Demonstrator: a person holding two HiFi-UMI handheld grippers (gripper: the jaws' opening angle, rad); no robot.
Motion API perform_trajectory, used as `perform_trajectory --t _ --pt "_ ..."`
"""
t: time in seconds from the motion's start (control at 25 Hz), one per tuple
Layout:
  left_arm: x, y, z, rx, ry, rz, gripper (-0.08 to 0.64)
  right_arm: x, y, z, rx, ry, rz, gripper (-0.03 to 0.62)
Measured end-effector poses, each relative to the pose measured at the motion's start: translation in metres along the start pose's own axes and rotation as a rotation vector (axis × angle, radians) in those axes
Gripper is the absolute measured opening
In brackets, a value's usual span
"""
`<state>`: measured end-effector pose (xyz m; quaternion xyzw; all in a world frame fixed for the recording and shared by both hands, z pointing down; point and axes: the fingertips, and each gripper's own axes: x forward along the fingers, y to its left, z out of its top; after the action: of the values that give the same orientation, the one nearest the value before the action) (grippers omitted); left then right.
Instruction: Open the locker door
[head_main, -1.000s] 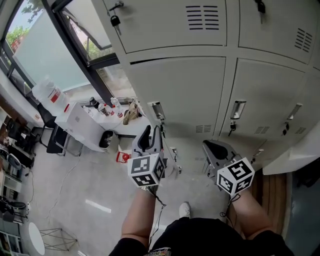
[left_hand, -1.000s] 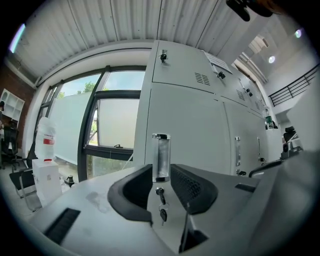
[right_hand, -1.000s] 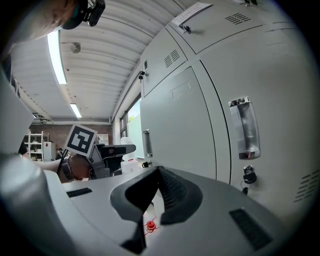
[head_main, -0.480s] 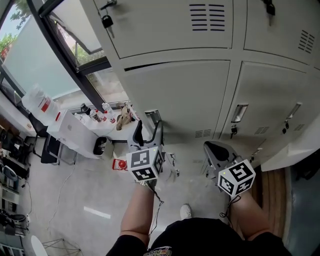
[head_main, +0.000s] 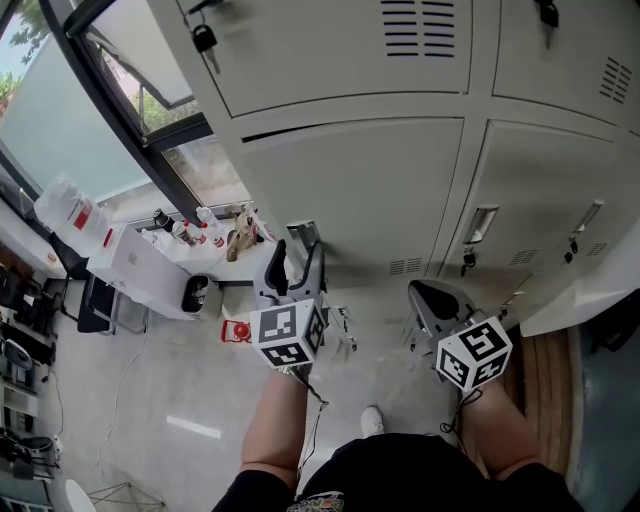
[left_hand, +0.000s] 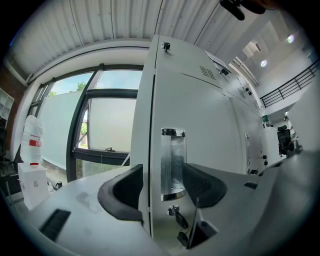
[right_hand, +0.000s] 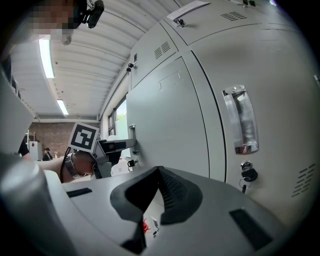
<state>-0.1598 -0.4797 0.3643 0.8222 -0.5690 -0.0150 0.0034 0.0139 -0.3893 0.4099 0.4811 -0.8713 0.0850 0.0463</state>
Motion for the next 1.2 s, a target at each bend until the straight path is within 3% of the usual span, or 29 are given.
perform_trajectory --t 0.2,0.28,1.2 --pt "0.000 -0.001 -0.001 -0.003 0.007 -0.012 0.206 0.002 0.003 -0.001 0.001 0.002 0.003 0.054" --pt "0.000 0.005 -0.001 -0.007 0.012 0.006 0.126 0.001 0.003 -0.001 0.001 0.001 0.003 0.054" --pt "-0.027 -0.005 -0.001 0.006 0.045 0.064 0.126 -0.027 0.008 0.002 0.001 -0.011 0.017 0.054"
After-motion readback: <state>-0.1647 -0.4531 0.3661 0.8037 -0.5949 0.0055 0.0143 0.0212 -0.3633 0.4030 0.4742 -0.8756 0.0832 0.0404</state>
